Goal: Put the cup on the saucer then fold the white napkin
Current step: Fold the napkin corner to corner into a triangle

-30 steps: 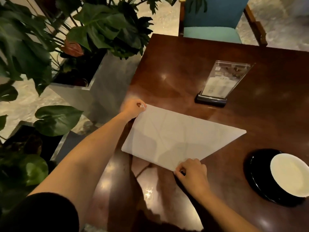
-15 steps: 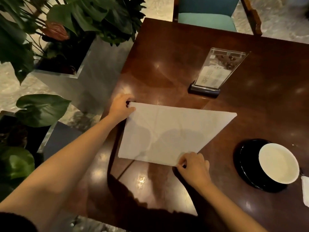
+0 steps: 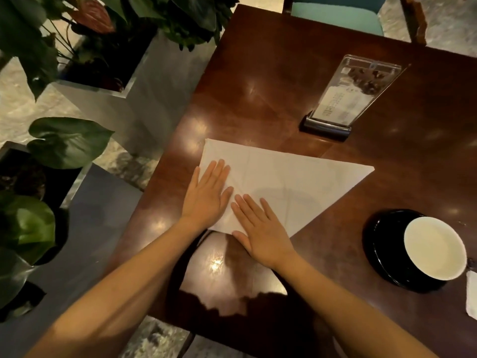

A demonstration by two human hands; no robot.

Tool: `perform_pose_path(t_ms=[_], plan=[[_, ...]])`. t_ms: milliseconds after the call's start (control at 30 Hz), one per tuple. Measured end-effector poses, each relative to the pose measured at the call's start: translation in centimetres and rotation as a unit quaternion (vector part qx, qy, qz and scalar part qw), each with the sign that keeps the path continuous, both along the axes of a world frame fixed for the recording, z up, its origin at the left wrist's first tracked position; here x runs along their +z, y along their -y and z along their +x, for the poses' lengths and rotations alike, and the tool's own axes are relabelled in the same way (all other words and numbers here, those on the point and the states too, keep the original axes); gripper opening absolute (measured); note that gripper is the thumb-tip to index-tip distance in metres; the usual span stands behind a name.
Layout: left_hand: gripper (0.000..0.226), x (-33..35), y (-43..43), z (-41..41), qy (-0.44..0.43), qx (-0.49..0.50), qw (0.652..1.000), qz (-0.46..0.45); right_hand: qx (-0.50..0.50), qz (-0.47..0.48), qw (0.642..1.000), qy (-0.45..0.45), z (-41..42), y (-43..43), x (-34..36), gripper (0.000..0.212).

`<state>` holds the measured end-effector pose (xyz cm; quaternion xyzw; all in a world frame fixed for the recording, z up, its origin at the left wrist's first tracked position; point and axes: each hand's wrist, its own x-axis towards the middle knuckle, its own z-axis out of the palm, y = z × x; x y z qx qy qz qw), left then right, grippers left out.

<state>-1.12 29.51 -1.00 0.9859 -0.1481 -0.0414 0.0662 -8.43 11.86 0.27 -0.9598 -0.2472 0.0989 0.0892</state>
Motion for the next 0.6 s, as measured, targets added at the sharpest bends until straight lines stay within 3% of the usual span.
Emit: perform_pose_path(t_ms=[200,367,467,567,600], plan=[[0.067,0.6,-0.9,1.5,-0.009,0.011,1.0,0.026,0.034,-0.061,0.998,0.004,-2.7,4.4,0.2,0.062],[0.065,1.3,-1.5,4.4,-0.024,0.028,0.997,0.067,0.03,-0.051,0.998,-0.001,-4.6,6.1,0.3,0.061],[0.063,1.7,0.2,3.6,0.011,0.051,0.994,0.098,0.018,-0.042,0.999,-0.007,-4.7,6.1,0.6,0.06],[0.06,1.8,4.5,-1.9,0.031,-0.056,0.998,0.011,0.01,-0.04,0.999,-0.009,-4.8,6.0,0.4,0.059],[0.059,1.8,5.9,-3.9,-0.001,-0.098,0.995,-0.011,0.01,-0.04,0.999,-0.01,-4.8,6.0,0.4,0.059]])
